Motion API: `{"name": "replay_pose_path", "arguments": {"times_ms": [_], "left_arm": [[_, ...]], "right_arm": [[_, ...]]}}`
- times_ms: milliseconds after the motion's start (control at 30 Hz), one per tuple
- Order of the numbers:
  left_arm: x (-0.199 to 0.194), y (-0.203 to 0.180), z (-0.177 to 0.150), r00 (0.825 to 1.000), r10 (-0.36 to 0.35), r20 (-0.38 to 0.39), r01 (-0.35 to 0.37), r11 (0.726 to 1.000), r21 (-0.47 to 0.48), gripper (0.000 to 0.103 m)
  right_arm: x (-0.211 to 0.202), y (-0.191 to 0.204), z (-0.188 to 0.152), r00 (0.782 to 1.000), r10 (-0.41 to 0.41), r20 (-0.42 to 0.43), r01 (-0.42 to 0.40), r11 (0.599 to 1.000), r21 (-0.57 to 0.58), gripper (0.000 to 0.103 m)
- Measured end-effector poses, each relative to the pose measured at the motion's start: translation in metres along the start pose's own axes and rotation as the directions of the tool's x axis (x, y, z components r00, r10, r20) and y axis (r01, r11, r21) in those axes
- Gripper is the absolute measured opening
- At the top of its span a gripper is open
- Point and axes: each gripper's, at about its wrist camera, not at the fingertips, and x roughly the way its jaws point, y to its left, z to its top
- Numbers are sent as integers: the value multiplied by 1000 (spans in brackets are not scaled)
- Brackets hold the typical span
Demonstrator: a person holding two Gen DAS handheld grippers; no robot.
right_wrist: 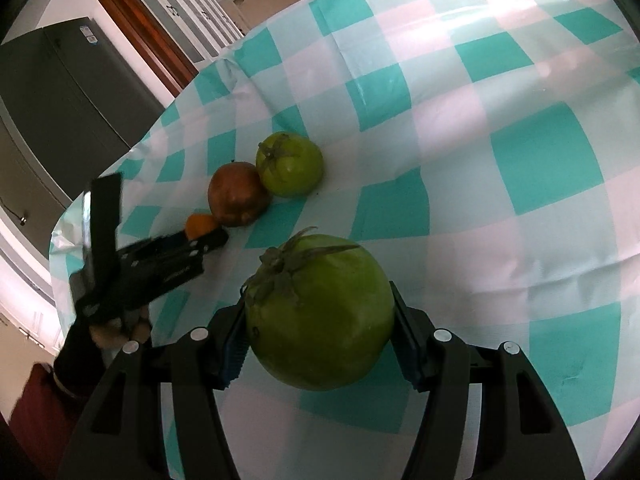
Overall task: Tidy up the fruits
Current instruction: 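Lift the green fruit and orange and carry them toward the white box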
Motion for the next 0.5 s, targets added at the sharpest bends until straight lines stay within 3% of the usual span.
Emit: {"name": "replay_pose_path", "arguments": {"times_ms": [233, 333, 500], "left_arm": [[-86, -18, -93, 990, -116, 81, 129, 977, -169, 46], [-102, -28, -110, 992, -103, 79, 118, 971, -208, 46], [-95, -24, -113, 993, -116, 26, 118, 956, -269, 46]], "right_arm": [[-1, 2, 0, 1000, -2, -4, 2, 1000, -8, 60], [0, 3, 0, 1000, -7, -2, 7, 1000, -3, 60], [1, 3, 1, 1000, -7, -3, 7, 1000, -5, 60]]}}
